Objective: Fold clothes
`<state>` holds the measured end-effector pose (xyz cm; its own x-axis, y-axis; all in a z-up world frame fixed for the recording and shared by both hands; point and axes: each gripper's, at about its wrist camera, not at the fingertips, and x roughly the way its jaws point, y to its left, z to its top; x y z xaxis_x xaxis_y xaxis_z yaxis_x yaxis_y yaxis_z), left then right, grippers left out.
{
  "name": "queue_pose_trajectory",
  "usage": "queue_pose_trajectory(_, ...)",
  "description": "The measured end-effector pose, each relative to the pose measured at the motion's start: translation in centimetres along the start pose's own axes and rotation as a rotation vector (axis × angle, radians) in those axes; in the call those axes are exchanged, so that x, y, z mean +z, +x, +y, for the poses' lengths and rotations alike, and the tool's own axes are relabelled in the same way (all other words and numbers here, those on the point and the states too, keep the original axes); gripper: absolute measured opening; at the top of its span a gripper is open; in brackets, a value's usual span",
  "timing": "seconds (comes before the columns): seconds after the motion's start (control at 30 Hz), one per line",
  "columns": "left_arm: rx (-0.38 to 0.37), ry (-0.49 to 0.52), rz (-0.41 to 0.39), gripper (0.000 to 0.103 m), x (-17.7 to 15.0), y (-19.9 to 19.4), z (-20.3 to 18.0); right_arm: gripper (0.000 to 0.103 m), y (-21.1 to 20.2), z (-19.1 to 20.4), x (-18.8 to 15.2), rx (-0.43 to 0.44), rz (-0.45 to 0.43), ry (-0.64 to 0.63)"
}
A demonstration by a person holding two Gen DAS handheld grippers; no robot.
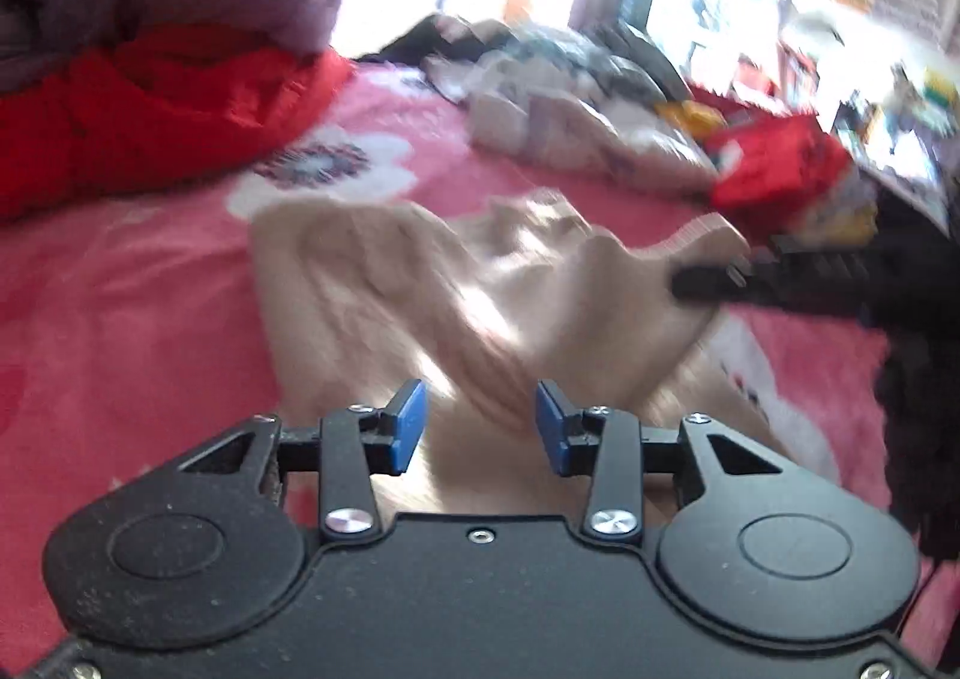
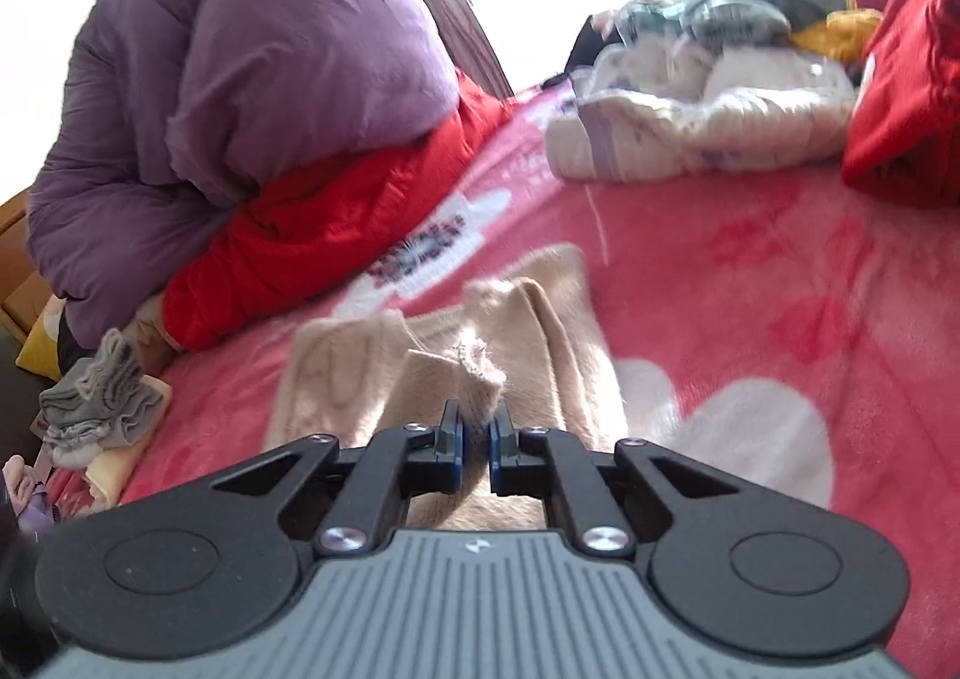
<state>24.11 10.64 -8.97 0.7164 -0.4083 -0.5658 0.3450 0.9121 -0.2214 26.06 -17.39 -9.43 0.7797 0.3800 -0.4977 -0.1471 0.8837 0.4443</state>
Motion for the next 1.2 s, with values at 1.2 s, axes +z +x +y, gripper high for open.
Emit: queue_pose_trajectory(1.2,0.006,-0.265,-0.162,0.013,4.7,1.9,10.4,0.01,-0.2,12.7,-10.7,0.177,0.11,-1.104)
